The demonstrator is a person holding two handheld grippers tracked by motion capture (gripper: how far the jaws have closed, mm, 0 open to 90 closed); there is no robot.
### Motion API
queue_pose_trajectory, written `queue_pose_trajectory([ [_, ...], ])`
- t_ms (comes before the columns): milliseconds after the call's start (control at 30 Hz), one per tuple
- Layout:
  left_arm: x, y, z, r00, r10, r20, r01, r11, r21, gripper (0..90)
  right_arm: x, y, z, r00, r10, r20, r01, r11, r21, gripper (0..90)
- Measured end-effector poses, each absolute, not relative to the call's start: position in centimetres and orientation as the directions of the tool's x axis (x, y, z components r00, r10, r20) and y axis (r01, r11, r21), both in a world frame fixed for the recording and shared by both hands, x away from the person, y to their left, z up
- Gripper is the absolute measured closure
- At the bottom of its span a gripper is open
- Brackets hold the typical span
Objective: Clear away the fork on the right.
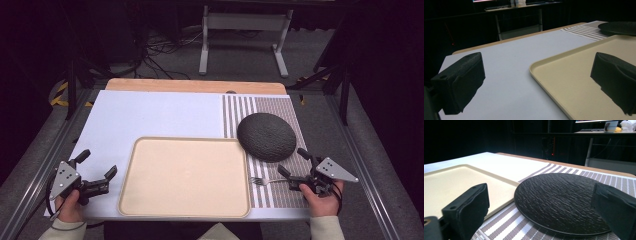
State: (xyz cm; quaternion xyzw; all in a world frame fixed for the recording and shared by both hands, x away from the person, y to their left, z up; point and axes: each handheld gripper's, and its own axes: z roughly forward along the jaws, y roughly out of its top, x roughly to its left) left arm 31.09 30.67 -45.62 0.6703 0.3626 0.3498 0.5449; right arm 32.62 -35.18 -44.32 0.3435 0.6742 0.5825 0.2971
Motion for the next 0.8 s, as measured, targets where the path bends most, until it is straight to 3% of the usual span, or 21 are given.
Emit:
queue_pose_trajectory([
  [333, 30.9, 30.7, -45.6, 0.492, 0.868, 0.072, 0.103, -0.140, 0.985, 0.0, 33.3, -35.0, -43.5, -0.601, 0.798, 0.046, 0.147, 0.054, 0.988, 0.5],
  [800, 30.8, 30.6, -45.6, 0.493, 0.867, 0.080, 0.104, -0.150, 0.983, 0.0, 34.6, -34.2, -41.7, -0.639, 0.769, 0.004, 0.170, 0.136, 0.976, 1.1],
])
